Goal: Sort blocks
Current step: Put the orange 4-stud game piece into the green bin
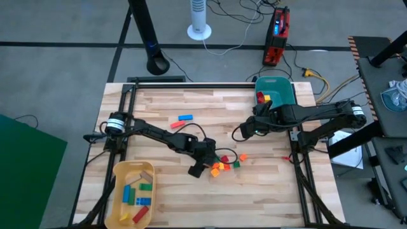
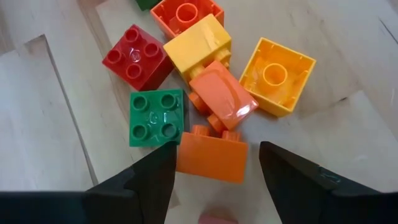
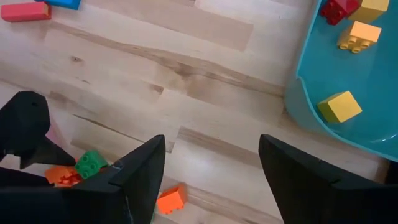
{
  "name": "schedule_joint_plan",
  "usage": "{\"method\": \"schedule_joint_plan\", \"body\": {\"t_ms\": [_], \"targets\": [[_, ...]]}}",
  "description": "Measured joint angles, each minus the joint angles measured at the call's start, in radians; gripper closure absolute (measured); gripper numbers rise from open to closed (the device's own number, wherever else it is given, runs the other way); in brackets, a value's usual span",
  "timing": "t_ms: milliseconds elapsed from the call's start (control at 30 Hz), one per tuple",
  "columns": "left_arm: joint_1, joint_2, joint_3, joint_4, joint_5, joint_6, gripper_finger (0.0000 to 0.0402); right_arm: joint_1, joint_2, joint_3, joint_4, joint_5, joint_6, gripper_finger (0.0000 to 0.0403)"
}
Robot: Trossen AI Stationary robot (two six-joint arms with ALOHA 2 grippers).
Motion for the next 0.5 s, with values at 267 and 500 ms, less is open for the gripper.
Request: {"method": "schedule_joint_plan", "body": {"t_ms": [267, 500], "targets": [[0.000, 0.002, 0.000, 0.010, 0.001, -0.009, 0.0238, 0.000, 0.000, -0.005, 0.000, 0.000, 0.006, 0.0145], [0.000, 0.001, 0.000, 0.008, 0.003, -0.070, 0.0266, 0.000, 0.007, -0.007, 0.005, 0.002, 0.001, 0.0155]]}}
